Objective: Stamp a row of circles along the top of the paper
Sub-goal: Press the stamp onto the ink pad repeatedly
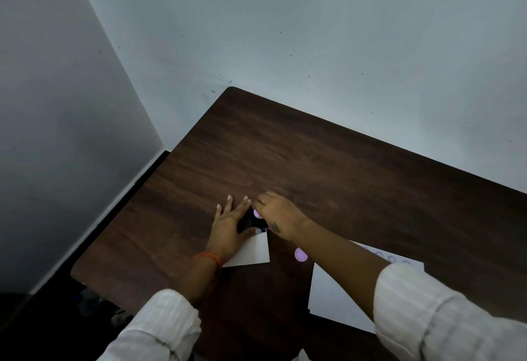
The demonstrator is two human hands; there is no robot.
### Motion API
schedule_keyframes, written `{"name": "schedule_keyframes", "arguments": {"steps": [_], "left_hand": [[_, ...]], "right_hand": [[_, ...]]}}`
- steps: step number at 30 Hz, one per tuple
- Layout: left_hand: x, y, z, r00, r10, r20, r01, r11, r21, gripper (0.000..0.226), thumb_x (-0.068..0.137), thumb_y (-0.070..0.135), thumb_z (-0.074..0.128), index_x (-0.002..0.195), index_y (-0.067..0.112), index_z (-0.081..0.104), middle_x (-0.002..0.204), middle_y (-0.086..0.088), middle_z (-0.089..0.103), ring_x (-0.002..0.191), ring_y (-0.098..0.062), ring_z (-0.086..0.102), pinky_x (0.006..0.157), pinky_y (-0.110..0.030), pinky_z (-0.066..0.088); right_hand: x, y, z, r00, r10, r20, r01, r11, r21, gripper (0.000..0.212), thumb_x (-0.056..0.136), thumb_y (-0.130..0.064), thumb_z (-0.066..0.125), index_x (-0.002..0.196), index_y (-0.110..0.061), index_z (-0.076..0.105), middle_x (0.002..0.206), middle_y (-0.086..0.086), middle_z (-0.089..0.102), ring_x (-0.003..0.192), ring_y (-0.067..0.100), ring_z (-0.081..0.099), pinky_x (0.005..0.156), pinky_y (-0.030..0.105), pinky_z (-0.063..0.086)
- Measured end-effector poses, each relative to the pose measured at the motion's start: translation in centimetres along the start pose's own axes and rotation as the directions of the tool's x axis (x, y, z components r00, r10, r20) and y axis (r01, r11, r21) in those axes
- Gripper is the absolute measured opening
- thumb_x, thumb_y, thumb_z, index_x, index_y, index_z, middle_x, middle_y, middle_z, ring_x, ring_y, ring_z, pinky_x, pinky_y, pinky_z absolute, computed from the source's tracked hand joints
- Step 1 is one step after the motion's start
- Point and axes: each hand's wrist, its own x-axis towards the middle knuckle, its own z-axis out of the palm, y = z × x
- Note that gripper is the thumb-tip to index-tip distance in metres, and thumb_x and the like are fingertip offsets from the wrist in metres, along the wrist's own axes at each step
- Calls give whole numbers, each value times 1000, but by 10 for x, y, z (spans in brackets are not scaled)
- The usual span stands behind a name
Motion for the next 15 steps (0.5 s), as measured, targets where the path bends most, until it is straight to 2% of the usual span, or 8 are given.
{"name": "schedule_keyframes", "arguments": {"steps": [4, 7, 10, 15], "left_hand": [[-1, 2, 1, 999, -28, -35, 27, 999, -23, 70, 83, 35, 64, 142, 25, 29, 155, 0, 23, 142, -18, -4, 118, -43, -3], [-1, 2, 1, 1000, -3, -27, 3, 1000, -2, 69, 84, 34, 63, 142, 23, 29, 155, 1, 25, 145, -20, -2, 119, -41, -6], [0, 2, 0, 1000, 2, -12, -2, 1000, -26, 70, 83, 34, 64, 142, 22, 29, 155, 2, 26, 146, -21, -1, 119, -40, -7], [0, 2, 1, 1000, -8, -25, 7, 1000, -24, 68, 84, 33, 64, 142, 24, 30, 155, 2, 25, 146, -21, -1, 118, -41, -6]], "right_hand": [[-1, -16, 8, 986, 156, -60, -152, 986, 68, 37, 85, -10, 59, 119, 0, 49, 121, 19, 54, 114, 31, 47, 91, 37, 43], [-4, -8, 6, 993, 88, -80, -81, 993, 91, 28, 92, -8, 48, 117, 2, 52, 118, 20, 56, 112, 32, 48, 92, 37, 40], [-3, 3, -1, 999, 3, -41, 2, 994, 111, 26, 96, -7, 38, 113, 3, 55, 114, 21, 58, 108, 32, 50, 91, 38, 39], [-6, -12, 4, 982, 160, -104, -137, 971, 196, 25, 92, -5, 45, 113, 2, 56, 115, 20, 58, 110, 32, 50, 89, 38, 41]]}}
